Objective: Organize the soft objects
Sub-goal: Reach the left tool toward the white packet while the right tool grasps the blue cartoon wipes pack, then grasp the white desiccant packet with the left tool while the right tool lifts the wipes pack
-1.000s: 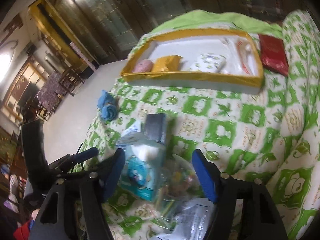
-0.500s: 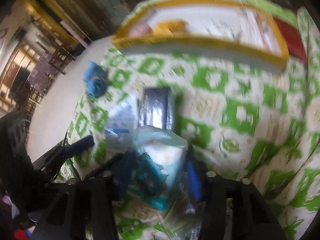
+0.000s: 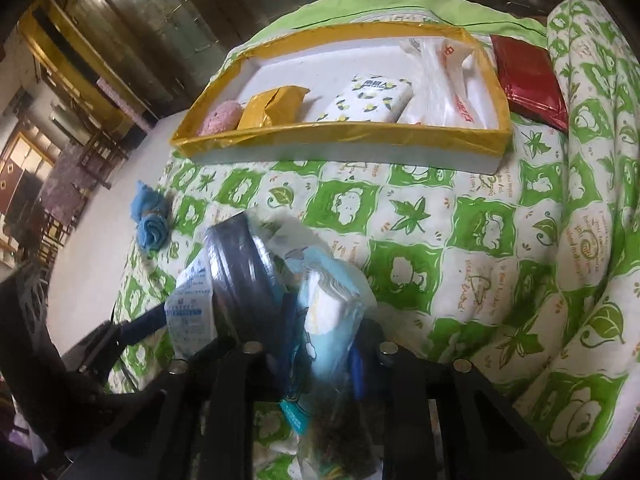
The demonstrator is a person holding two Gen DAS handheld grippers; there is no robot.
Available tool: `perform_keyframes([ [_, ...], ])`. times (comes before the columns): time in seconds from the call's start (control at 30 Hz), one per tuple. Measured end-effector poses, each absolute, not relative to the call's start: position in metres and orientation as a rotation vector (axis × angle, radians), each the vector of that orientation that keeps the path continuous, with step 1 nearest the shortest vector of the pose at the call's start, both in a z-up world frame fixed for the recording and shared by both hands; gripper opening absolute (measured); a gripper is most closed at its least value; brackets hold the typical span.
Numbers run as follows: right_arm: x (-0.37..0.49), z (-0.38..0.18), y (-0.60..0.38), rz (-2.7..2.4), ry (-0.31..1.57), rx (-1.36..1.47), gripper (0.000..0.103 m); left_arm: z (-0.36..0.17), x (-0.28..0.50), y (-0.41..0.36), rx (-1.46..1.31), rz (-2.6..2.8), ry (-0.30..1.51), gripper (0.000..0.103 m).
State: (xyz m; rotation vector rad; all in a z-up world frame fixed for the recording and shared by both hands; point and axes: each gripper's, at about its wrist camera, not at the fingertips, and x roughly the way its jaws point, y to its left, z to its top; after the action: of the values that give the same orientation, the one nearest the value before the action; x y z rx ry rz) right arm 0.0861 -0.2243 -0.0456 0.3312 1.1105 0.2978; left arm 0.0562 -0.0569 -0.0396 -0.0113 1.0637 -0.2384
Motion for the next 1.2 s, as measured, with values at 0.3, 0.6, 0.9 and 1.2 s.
perform_keyframes([
  [0.3,0.082,-0.036,-0.254,0.267,1.093,0.423,0.049,-0.032,0.046,-0.034,-0.081,-0.267,1.057,0.046],
  [0.6,0.068,-0.019,-0.243,0.241,1.091,0.270,0.054,-0.034,0.044,-0.040,-0.065,-0.297,1.073,0.047],
  [0.9,0.091,-0.024,-0.245,0.230,1.074,0.242,0.017,-0.037,0.041,-0.049,-0.064,-0.351,1.080,0.047],
  [1.2,0.104,-0.025,-0.263,0.217,1.037,0.339,0.050,-0.036,0.041,-0.046,-0.094,-0.349,1.072,0.050],
])
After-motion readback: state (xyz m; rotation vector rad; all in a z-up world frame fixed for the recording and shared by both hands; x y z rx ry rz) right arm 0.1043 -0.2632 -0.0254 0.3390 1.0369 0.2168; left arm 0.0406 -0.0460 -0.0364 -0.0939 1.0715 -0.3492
